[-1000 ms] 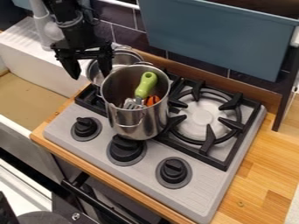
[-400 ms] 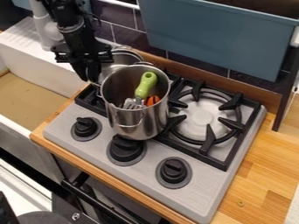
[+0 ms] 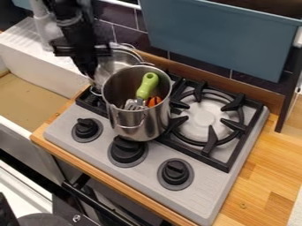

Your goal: Move the silver pot on the right burner

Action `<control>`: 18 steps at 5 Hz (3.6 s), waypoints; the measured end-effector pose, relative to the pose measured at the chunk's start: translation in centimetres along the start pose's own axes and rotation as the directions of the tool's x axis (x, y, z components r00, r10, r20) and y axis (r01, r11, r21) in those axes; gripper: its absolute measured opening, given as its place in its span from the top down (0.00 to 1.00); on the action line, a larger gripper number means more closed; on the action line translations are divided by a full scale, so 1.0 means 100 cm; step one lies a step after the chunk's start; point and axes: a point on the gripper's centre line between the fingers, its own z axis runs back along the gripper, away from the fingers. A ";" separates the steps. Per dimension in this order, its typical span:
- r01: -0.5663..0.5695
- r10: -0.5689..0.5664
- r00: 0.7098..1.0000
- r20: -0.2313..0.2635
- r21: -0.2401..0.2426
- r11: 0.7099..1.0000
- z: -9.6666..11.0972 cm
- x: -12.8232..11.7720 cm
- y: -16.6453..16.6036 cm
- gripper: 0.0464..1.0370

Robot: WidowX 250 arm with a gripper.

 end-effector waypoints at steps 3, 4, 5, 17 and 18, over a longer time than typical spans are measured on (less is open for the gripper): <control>0.008 -0.009 0.997 -0.073 -0.005 1.000 0.019 0.015 0.017 0.99; 0.012 -0.016 0.994 -0.111 -0.043 0.999 0.029 0.015 0.016 0.99; -0.001 -0.015 0.989 -0.149 -0.107 0.994 0.046 0.009 0.014 0.99; 0.479 -0.483 0.876 0.013 -0.150 0.865 0.045 -0.065 -0.202 0.99; 0.500 -0.506 0.863 -0.005 -0.134 0.855 0.030 -0.062 -0.202 0.99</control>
